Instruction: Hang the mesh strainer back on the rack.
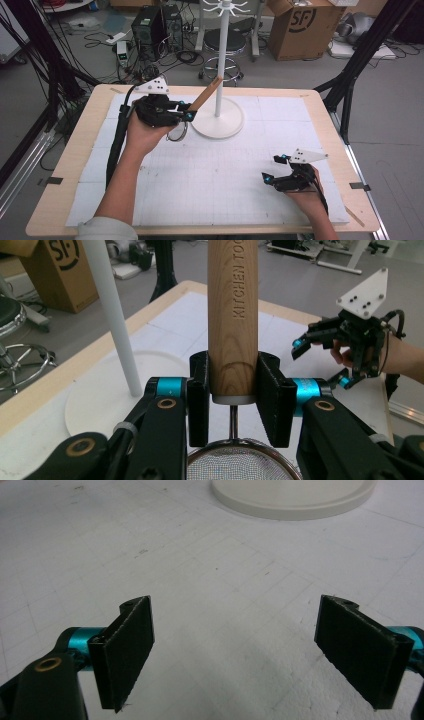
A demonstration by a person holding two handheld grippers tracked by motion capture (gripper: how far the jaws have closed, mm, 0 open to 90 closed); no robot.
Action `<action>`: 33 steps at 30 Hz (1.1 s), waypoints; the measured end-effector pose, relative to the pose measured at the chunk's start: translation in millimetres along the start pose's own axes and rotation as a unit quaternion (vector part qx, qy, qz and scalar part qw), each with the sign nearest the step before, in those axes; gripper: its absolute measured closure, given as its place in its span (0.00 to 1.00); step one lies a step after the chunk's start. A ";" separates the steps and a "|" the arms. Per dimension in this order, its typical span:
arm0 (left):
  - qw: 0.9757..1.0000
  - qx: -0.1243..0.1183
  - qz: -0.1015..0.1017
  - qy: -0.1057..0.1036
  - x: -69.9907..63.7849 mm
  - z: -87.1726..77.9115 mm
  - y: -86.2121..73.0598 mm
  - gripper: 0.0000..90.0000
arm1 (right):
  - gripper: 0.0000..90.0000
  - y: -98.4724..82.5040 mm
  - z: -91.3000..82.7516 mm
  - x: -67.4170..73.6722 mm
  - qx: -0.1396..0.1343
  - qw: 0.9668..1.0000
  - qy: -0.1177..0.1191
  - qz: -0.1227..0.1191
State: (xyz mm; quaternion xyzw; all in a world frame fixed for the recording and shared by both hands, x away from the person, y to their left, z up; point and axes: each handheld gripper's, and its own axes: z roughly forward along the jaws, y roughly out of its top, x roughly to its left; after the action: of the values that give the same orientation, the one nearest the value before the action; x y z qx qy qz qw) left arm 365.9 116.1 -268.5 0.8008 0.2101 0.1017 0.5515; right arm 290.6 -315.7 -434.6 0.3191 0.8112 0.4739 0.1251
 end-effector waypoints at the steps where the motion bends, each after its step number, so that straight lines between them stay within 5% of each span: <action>1: 1.000 -0.003 -0.002 0.000 0.7 -0.4 1.7 0.77 | 0.17 0.2 -0.1 -0.1 -0.002 1.000 0.000 -0.001; 12: 1.000 -0.016 0.009 0.003 9.7 -2.8 30.3 0.77 | 0.17 0.6 0.7 0.4 0.000 1.000 0.000 -0.002; 26: 0.999 -0.038 -0.005 -0.017 21.9 -3.4 33.6 0.77 | 0.17 0.3 -0.4 -0.1 -0.001 1.000 0.000 -0.001; 33: 0.999 -0.038 0.008 -0.014 23.9 -8.6 49.8 0.77 | 0.17 0.4 1.5 0.3 0.004 1.000 0.001 -0.003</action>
State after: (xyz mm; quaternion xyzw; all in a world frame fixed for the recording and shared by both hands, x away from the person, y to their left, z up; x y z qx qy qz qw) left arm 394.9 119.0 -220.8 0.7824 0.1918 0.1033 0.5835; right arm 291.4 -314.3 -434.9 0.3169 0.8138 0.4709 0.1247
